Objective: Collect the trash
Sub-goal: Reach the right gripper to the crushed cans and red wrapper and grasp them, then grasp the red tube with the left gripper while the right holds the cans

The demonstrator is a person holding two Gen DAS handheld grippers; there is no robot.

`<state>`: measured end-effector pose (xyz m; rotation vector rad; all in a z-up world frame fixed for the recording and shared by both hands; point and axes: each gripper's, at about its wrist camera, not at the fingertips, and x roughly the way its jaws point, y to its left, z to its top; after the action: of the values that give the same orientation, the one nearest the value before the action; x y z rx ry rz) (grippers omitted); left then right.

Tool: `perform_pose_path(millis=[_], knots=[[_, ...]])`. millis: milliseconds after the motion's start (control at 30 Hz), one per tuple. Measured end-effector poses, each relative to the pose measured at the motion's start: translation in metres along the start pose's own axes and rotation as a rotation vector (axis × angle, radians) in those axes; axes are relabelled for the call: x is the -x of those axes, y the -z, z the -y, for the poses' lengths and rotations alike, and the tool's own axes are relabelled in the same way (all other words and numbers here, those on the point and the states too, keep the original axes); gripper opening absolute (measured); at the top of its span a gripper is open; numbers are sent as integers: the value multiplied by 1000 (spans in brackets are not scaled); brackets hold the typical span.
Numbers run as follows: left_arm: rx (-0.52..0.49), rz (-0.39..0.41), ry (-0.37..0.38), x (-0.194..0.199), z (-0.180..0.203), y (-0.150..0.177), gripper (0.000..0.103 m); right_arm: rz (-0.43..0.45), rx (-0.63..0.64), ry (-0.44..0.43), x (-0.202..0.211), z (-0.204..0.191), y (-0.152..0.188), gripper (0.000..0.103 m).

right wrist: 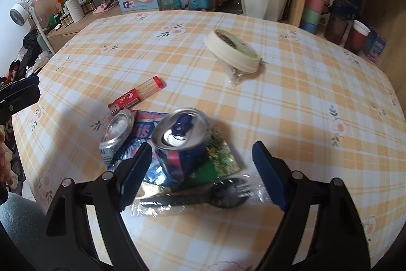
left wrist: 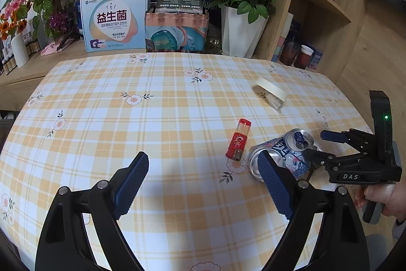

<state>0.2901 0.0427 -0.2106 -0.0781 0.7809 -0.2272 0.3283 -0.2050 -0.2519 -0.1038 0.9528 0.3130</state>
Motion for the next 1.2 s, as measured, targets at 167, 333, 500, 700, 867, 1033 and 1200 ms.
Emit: perform_pose_path(millis=[167, 333, 500, 700, 867, 1033, 1200], knots=[[-1, -14, 4, -7, -3, 0, 85, -21, -1, -18, -18, -11, -4, 72], [17, -25, 17, -13, -6, 0, 83, -17, -48, -85, -22, -8, -5, 54], [8, -51, 27, -20, -4, 2, 79, 39, -36, -118, -4, -8, -3, 54], [-28, -67, 62, -30, 10, -3, 77, 118, -60, -77, 27, 9, -9, 54], [-100, -114, 86, -57, 31, -14, 72, 127, -102, -5, 40, 41, -9, 54], [-137, -181, 95, -93, 44, -26, 67, 128, -184, 68, 49, 83, 2, 54], [-180, -226, 72, -119, 53, -29, 67, 137, -249, 112, 59, 116, 18, 54]])
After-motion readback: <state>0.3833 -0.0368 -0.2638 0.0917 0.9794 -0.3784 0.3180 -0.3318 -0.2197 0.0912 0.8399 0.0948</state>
